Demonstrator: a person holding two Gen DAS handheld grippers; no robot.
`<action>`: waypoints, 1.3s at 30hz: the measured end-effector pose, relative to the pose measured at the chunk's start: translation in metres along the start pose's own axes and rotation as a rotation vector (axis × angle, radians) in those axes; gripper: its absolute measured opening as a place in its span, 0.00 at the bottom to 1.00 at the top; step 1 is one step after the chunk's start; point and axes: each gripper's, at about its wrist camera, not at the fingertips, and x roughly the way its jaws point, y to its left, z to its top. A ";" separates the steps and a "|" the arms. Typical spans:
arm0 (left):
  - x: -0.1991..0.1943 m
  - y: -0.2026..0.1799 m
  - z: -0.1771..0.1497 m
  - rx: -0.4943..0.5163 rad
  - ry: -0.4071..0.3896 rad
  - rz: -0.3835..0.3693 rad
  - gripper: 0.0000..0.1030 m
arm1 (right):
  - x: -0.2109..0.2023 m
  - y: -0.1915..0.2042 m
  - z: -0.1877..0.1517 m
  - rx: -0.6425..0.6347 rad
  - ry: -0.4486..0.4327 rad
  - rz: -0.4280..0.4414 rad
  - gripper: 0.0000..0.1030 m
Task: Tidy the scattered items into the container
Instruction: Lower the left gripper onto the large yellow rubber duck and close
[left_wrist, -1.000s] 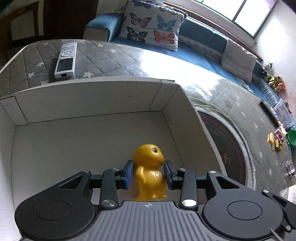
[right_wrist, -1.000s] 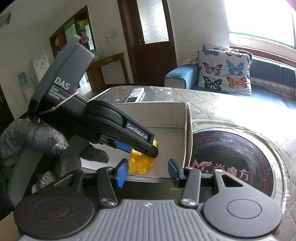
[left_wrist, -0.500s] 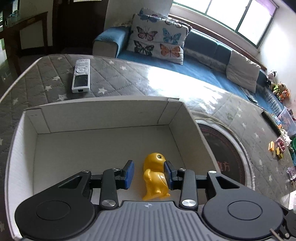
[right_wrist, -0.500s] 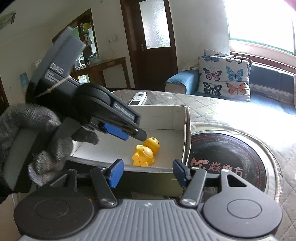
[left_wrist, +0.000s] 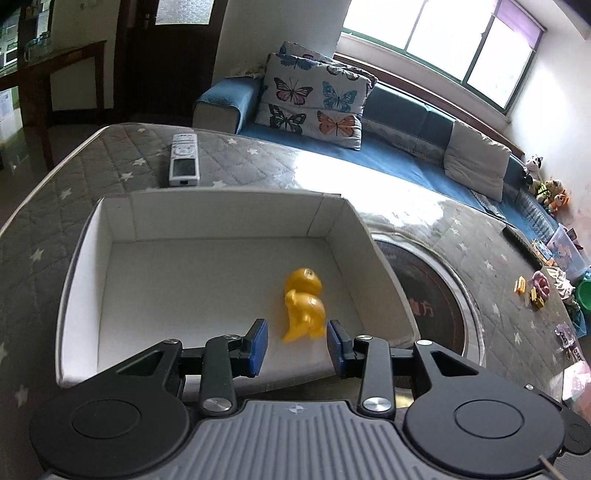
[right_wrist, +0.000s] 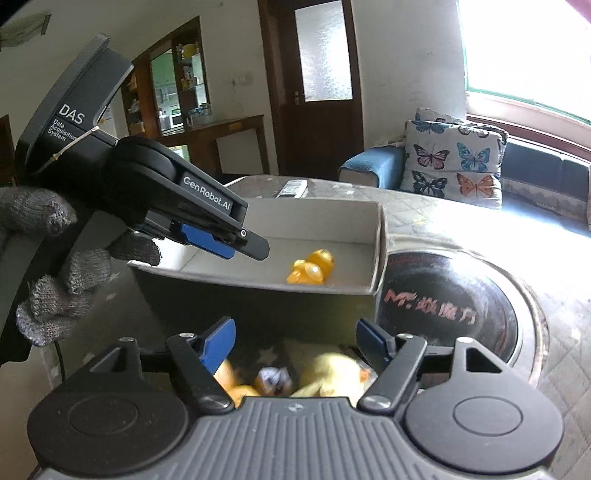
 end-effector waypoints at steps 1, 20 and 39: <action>-0.003 0.001 -0.005 -0.006 -0.001 -0.001 0.37 | -0.002 0.003 -0.003 -0.003 0.002 0.006 0.72; -0.019 0.030 -0.072 -0.132 0.026 0.000 0.37 | 0.002 0.049 -0.049 -0.072 0.076 0.080 0.77; -0.021 0.028 -0.079 -0.150 0.024 -0.006 0.37 | 0.013 0.058 -0.060 -0.061 0.102 0.062 0.77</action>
